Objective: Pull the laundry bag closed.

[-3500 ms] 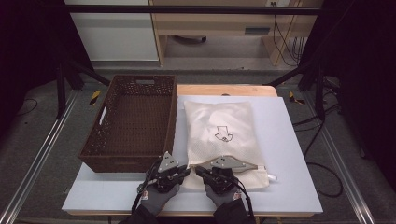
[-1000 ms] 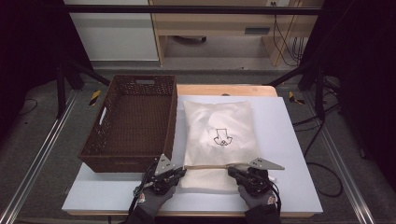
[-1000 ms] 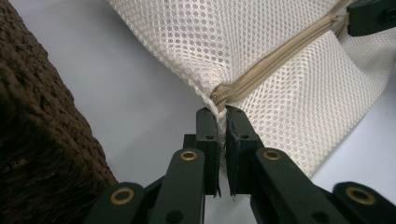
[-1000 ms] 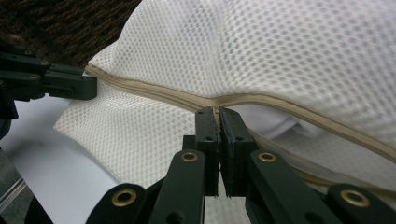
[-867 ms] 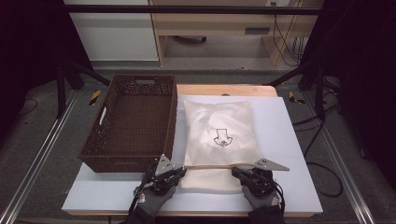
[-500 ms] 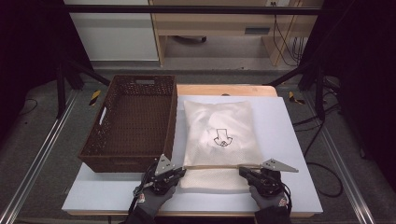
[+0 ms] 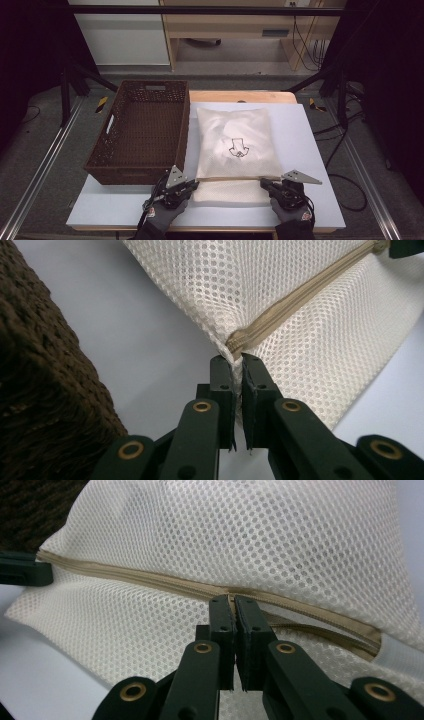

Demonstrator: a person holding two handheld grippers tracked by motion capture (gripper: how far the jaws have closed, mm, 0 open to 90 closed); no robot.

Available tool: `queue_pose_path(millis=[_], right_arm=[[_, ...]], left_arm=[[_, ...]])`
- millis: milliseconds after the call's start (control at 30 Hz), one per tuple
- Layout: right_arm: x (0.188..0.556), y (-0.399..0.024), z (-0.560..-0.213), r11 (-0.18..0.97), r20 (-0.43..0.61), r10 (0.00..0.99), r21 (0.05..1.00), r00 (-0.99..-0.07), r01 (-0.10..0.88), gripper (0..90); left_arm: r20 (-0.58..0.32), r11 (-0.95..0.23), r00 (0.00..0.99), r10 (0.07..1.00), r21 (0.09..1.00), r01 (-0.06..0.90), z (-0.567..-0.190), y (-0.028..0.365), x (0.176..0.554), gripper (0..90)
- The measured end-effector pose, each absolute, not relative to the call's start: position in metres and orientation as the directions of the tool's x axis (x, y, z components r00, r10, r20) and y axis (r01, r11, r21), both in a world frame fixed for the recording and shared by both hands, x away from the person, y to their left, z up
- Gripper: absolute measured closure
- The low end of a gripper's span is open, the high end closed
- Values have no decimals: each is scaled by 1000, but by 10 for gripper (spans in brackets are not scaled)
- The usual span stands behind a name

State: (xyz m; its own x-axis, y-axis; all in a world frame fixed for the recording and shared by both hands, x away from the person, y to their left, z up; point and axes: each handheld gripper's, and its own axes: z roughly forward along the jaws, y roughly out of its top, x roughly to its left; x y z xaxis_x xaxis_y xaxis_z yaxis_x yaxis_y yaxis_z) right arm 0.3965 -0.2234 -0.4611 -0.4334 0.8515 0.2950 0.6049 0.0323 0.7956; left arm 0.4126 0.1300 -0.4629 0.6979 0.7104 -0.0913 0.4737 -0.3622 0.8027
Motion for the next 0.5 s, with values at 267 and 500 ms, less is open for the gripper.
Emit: queue_pose_path(millis=[267, 500], right_arm=[[398, -228, -462, 21, 313, 848, 787, -428, 617, 873], [398, -234, -462, 34, 265, 884, 786, -386, 617, 874]], left_arm=[[-90, -365, 702, 706, 803, 471, -463, 128, 412, 843], [-98, -357, 694, 713, 801, 480, -464, 131, 413, 843]])
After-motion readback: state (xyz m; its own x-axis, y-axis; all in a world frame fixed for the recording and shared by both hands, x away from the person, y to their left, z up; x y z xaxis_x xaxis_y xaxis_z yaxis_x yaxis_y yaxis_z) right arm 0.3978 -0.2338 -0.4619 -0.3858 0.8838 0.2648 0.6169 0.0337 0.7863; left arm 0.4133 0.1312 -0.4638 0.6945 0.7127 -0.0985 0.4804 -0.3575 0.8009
